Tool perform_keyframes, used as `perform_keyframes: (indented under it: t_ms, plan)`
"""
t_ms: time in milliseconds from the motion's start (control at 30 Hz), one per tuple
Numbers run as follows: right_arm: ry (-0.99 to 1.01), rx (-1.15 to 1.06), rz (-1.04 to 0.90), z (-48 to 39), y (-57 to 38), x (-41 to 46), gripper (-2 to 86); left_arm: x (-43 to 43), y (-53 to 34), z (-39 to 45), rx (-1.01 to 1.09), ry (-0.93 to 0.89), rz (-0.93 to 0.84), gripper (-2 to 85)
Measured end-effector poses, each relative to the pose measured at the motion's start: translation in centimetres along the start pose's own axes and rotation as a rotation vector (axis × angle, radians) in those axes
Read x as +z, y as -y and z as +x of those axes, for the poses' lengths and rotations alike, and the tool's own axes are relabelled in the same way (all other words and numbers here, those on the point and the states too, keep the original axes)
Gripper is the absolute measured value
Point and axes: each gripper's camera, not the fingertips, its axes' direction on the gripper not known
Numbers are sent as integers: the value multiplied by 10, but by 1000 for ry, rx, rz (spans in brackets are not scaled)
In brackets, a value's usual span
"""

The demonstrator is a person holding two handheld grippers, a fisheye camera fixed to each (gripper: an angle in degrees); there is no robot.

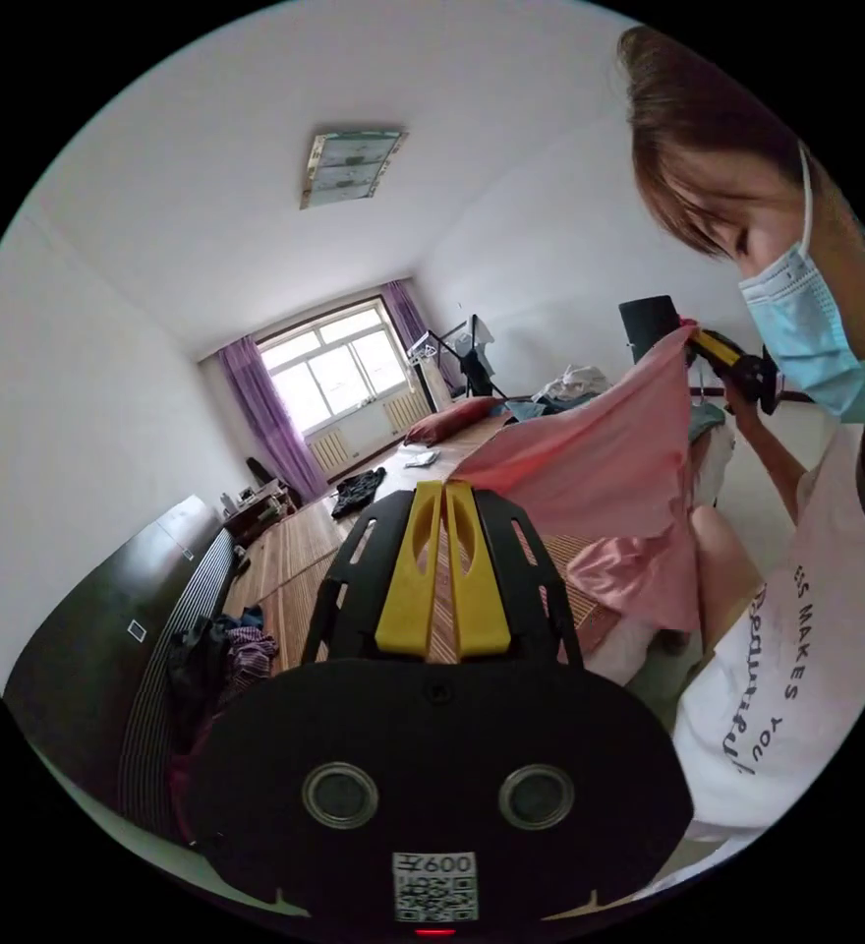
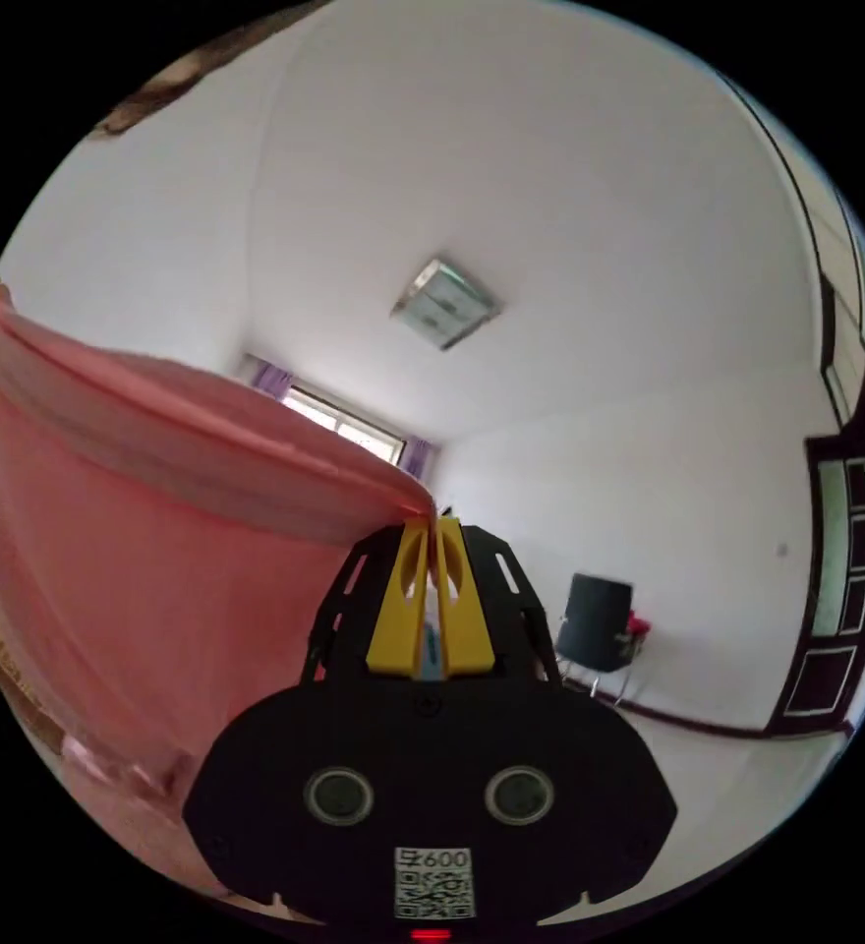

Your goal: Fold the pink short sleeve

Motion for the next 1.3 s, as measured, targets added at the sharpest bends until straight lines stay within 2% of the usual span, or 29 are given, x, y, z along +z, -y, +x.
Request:
perform_keyframes:
  t_ms: [100, 200, 267, 333, 467, 500, 567, 600, 667, 733, 800, 867, 900, 967, 1033, 1067, 1133, 1167, 1233, 1300]
  plan:
    - [157, 83, 51, -5, 23, -18, -9, -18, 16, -28, -84, 3, 43, 9]
    - [158, 75, 78, -24, 45, -25, -9, -39, 32, -63, -177, 1, 103, 8]
    - [168, 51, 102, -39, 64, -21, -9, -48, 47, -90, -222, -37, 164, 8]
    - [271, 70, 79, -56, 99, 7, -9, -43, 76, -140, -251, -145, 224, 8]
    - [468, -24, -60, -110, 171, 91, -9, 18, 142, -245, -344, -229, 64, 8]
    - [489, -67, -135, -130, 199, 124, -9, 36, 167, -280, -384, -179, 28, 8]
    - [539, 25, -176, -136, 236, 166, -8, 38, 208, -314, -346, -26, 125, 8]
    - [547, 72, -168, -132, 263, 177, -8, 27, 241, -327, -311, 112, 175, 8]
    - [442, 5, -8, -132, 302, 150, -8, -2, 284, -339, -299, 224, 293, 9]
    - [215, 17, 276, -127, 321, 90, -8, -54, 306, -351, -360, 264, 593, 9]
    - [145, 69, 417, -117, 314, 58, -8, -82, 304, -363, -362, 257, 737, 8]
    - [248, 108, 484, -101, 290, 39, -8, -99, 290, -378, -349, 201, 792, 8]
    - [372, 119, 481, -90, 267, 32, -8, -104, 273, -388, -333, 140, 799, 8]
    - [578, 129, 431, -80, 219, 31, -8, -98, 237, -399, -303, 49, 750, 7]
    - [768, 105, 277, -95, 137, 40, -8, -67, 179, -403, -282, -4, 528, 7]
    - [805, 81, 231, -104, 114, 42, -8, -55, 163, -402, -279, -3, 447, 7]
    - [902, -62, 21, -154, 18, 50, -8, -5, 100, -400, -319, -60, 113, 8]
    - [912, -83, -45, -168, -6, 52, -8, 9, 84, -399, -334, -99, 38, 8]
    - [927, -39, -305, -213, -103, 64, -6, 59, 24, -390, -411, -231, -229, 9]
    - [999, -63, -497, -240, -165, 71, -2, 83, -10, -383, -454, -258, -379, 10]
